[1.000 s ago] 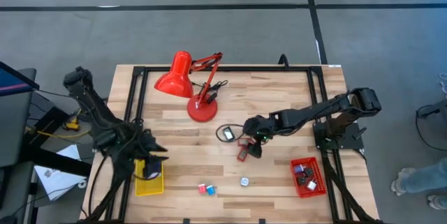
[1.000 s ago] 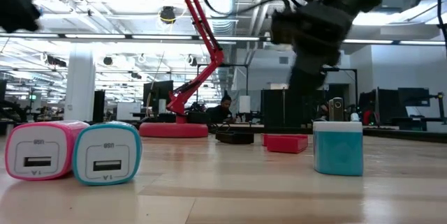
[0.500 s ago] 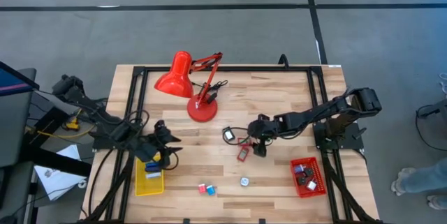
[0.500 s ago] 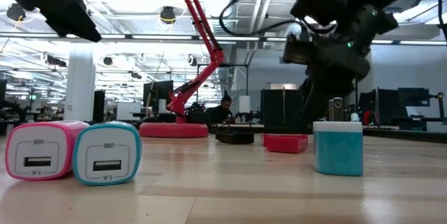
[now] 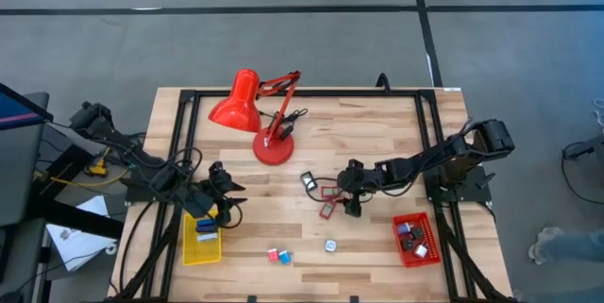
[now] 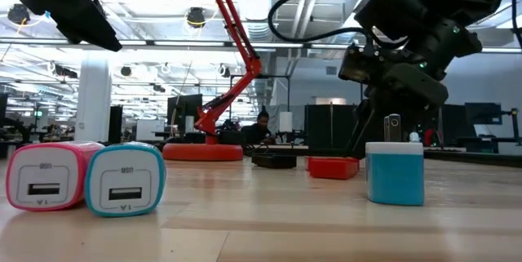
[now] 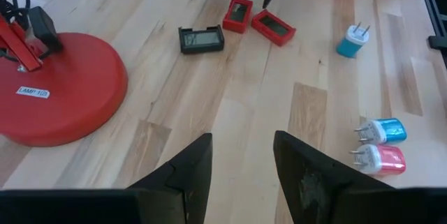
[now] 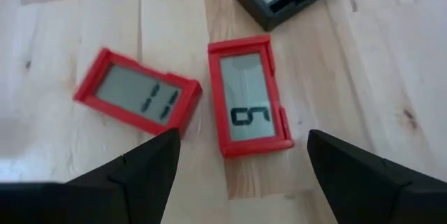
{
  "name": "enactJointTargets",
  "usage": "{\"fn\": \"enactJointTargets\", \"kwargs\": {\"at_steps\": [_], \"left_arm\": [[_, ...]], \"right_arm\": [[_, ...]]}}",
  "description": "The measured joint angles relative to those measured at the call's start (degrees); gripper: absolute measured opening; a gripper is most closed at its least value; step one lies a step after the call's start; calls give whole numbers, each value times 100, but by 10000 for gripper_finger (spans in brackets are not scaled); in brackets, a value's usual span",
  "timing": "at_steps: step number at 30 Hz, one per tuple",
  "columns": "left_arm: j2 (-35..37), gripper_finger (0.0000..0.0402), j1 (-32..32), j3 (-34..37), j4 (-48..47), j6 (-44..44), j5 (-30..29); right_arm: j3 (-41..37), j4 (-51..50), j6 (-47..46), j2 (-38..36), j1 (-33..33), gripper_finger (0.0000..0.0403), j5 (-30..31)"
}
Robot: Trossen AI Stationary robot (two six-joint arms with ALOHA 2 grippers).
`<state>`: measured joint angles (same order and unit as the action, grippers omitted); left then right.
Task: Pick & Place Office items
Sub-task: Put the top red digital timer into the yellow bin
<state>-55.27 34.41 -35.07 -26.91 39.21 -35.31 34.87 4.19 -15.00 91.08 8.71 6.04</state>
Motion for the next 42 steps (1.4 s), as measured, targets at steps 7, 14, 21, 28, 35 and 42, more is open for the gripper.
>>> {"fn": "enactJointTargets", "kwargs": {"at_steps": [7,14,21,28,35,42], "left_arm": [[2,149,0,2,126,0,-17],[2,151,-1,2,195,2,-22],[2,150,-38,2,554,0,-140],[2,155,-376,2,1102,500,121],[-448,175,-1251,2,1696,691,1566],[-1550,209,-1735,2,3096,289,2803]], "right_arm": [[7,379,42,440,-43,304,98],[28,642,26,733,-40,237,139],[13,509,200,587,15,138,225],[516,-200,761,591,244,138,700],[2058,-1575,1778,609,642,138,1594],[3156,-1507,3060,953,875,138,1679]]}}
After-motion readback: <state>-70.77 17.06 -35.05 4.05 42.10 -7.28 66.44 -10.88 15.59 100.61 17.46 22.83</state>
